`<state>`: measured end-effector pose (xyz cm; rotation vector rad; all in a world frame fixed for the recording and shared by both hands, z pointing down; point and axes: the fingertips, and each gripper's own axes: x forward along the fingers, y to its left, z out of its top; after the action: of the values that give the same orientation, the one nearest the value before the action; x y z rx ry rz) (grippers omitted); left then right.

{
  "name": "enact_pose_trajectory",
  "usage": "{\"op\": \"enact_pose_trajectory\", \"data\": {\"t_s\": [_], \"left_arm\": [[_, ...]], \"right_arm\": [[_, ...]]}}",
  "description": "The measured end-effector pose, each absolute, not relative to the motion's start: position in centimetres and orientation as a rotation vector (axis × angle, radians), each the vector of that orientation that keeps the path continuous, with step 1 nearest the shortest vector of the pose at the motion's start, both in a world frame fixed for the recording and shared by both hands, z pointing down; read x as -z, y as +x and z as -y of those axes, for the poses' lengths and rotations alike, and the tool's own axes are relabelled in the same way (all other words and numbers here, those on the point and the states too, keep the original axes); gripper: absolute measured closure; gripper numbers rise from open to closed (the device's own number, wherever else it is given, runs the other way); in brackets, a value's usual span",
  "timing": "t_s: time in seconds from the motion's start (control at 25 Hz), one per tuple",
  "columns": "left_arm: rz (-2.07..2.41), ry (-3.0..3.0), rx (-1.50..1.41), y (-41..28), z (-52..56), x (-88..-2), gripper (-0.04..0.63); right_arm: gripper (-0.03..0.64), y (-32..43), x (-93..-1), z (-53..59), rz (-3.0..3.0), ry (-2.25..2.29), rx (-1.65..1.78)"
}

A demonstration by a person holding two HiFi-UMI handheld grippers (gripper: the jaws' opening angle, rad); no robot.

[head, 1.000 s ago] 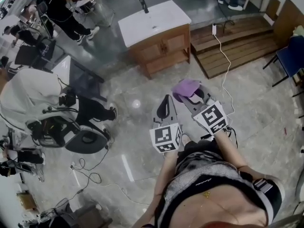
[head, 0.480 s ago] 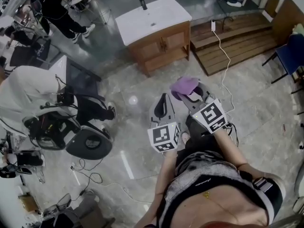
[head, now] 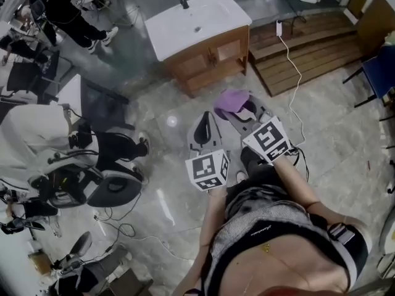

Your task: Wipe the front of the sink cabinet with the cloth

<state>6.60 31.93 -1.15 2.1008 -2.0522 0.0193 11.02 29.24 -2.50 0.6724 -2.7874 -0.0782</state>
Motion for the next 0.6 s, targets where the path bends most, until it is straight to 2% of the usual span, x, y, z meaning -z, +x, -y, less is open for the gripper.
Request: {"op": "enact_pose_trajectory", "data": {"t_s": [0.6], "left_arm": [[2.073, 2.038, -0.032, 4.6, -23.7, 0.5, 0.595]], "right_arm": [[0.462, 8.6, 1.8, -21.1, 2.798, 0.590, 0.043]]}}
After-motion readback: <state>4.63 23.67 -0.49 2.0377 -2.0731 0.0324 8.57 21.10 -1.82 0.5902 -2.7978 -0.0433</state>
